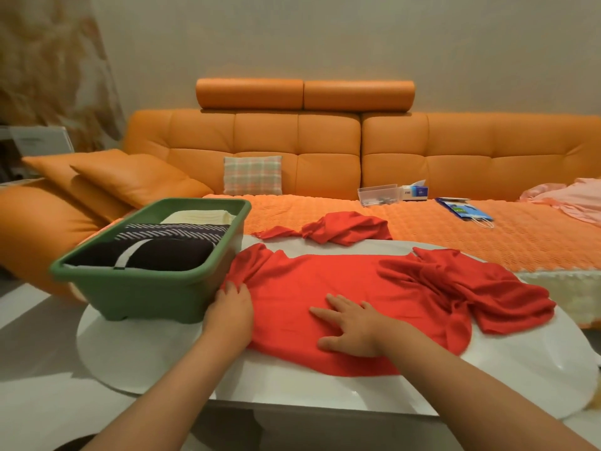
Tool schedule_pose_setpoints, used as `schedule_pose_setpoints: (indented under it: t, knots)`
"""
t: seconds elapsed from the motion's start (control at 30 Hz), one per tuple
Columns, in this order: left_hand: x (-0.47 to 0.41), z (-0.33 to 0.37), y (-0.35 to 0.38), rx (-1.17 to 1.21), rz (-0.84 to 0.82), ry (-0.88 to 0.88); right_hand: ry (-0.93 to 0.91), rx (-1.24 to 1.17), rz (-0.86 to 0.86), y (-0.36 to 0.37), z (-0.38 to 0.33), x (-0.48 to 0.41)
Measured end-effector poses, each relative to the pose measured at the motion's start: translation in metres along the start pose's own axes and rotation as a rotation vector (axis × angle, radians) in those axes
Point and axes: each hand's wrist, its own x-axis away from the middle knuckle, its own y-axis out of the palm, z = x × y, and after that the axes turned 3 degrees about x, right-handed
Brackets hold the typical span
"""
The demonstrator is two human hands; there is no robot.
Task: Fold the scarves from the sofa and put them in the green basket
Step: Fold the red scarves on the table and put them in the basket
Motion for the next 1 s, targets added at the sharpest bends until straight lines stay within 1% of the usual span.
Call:
schedule_pose_setpoints:
  t: [0.1,0.23,0.33,0.43,0.5,0.53,0.6,0.63,0.67,0.7,0.77,0.8,0.83,0.87,0.9,0.93,0.97,1.0]
  knots:
    - [0.000,-0.006,0.008,-0.054,-0.056,-0.070,0.035,-0.002,-0.003,-0.003,-0.004,0.007]
    - [-0.005,-0.003,-0.013,0.161,-0.090,-0.044,-0.051,-0.047,0.121,0.004,-0.021,0.012]
    - [-0.011,0.006,-0.031,0.300,0.039,-0.048,-0.062,-0.009,0.104,0.017,-0.038,0.008]
    - [-0.025,0.016,-0.043,0.591,0.232,-0.044,-0.060,-0.027,0.099,0.020,-0.051,0.004]
    - [-0.037,0.022,-0.049,0.760,0.313,-0.024,-0.076,-0.176,0.108,0.013,-0.053,0.002]
    - [-0.041,0.027,-0.051,0.827,0.329,0.017,-0.080,-0.297,0.147,0.006,-0.051,0.001]
    - [-0.043,0.041,-0.057,0.912,0.357,0.155,-0.036,-0.535,0.302,-0.009,-0.037,0.000]
    - [-0.041,0.049,-0.060,0.942,0.362,0.236,0.026,-0.630,0.395,-0.017,-0.026,0.000]
    - [-0.035,0.059,-0.063,0.978,0.306,0.325,0.108,-0.714,0.483,-0.024,-0.014,0.003]
    - [-0.030,0.068,-0.063,1.014,0.160,0.423,0.190,-0.790,0.559,-0.030,0.000,0.006]
    - [-0.020,0.087,-0.059,0.999,-0.286,0.613,0.312,-0.879,0.638,-0.035,0.026,0.013]
    - [-0.015,0.094,-0.054,0.971,-0.464,0.677,0.341,-0.863,0.650,-0.035,0.036,0.017]
    - [-0.015,0.099,-0.048,0.965,-0.525,0.700,0.351,-0.823,0.658,-0.033,0.044,0.019]
    - [-0.017,0.100,-0.044,0.990,-0.481,0.681,0.347,-0.780,0.664,-0.032,0.049,0.020]
    - [-0.022,0.098,-0.041,0.987,-0.375,0.628,0.330,-0.749,0.652,-0.031,0.051,0.020]
    - [-0.027,0.094,-0.038,0.900,-0.252,0.581,0.296,-0.723,0.619,-0.029,0.051,0.020]
    - [-0.033,0.088,-0.035,0.726,-0.156,0.564,0.249,-0.694,0.560,-0.026,0.050,0.020]
    - [-0.038,0.081,-0.032,0.526,-0.122,0.565,0.198,-0.653,0.477,-0.023,0.047,0.021]
